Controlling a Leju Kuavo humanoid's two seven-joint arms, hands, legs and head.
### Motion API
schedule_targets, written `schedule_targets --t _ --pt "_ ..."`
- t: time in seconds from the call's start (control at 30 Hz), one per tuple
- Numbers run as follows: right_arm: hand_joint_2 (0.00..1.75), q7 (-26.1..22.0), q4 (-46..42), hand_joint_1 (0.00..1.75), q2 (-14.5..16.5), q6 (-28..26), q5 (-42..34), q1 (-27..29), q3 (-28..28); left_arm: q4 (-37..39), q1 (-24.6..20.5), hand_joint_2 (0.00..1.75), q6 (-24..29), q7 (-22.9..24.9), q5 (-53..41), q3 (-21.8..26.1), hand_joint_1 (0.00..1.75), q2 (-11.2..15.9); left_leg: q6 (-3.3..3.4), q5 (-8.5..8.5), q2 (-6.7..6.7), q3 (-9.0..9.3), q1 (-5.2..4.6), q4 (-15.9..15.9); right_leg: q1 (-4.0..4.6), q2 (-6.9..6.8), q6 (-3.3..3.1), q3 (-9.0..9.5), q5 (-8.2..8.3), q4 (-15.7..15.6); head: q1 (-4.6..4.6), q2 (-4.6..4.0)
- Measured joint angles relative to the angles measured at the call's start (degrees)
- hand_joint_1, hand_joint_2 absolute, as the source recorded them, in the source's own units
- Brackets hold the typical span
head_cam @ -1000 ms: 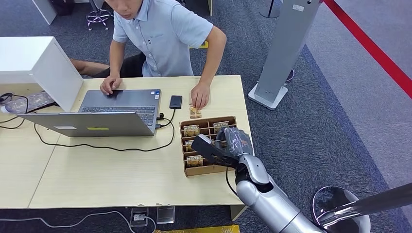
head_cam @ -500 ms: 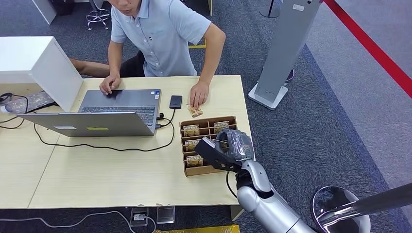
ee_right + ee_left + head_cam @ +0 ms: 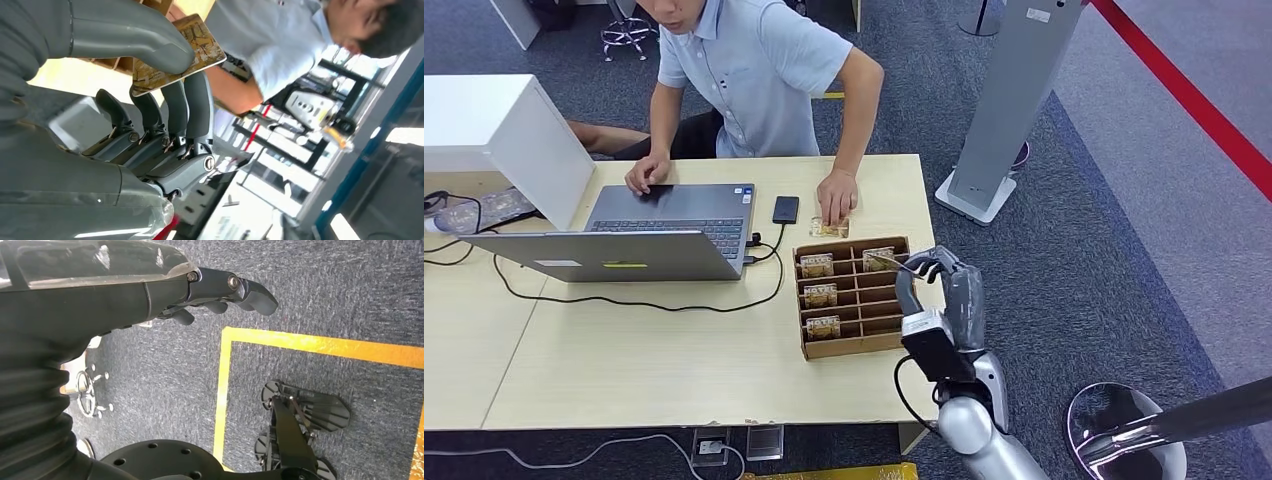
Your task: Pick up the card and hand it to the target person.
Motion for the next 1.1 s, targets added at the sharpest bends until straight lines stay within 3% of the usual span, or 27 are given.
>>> schedule_targets --t 0.13,0.27,0.63,1.0,1.1 --pt "1.75 6.65 -0.08 1.48 -0.08 1.61 -4.13 -1.1 -0.13 0.0 -0.04 1.75 -0.03 0.17 -0.03 0.0 0.0 0.0 0.01 0.02 0.01 -0.01 0.0 0.0 0.0 0.01 -0.01 0.02 0.03 0.0 0.07 0.01" --pt "1.75 13.98 3.44 1.48 0.17 5.42 -5.66 -6.75 2.62 0.0 -0.13 1.75 -0.36 0.63 -0.62 -0.01 0.0 0.0 -0.01 0.08 0.01 -0.02 0.0 0.0 0.0 0.01 0.0 0.01 0.08 0.02 0.04 -0.01" --pt "1.75 17.31 23.52 1.48 6.01 6.44 -8.65 -27.04 9.95 0.0 -0.46 1.75 -1.76 -2.59 -3.41 -0.39 0.0 0.0 0.0 0.12 -0.01 -0.11 0.01 0.0 0.01 -0.03 0.01 -0.06 0.09 0.08 0.01 0.0" --pt "1.75 24.29 40.12 1.48 12.15 8.04 -2.22 -36.61 15.18 0.0 -0.56 1.75 -2.06 -1.44 -4.03 -1.55 0.0 0.0 0.01 0.12 -0.03 -0.12 0.01 0.0 0.01 -0.03 0.01 -0.09 0.09 0.07 -0.02 0.0" --pt "1.75 25.15 43.14 0.37 13.21 8.28 -1.15 -37.88 16.36 0.0 -0.55 1.75 -2.32 -1.9 -3.76 -1.6 0.0 0.0 0.01 0.12 -0.03 -0.11 0.01 0.0 0.01 -0.03 0.01 -0.09 0.09 0.07 -0.02 0.01"
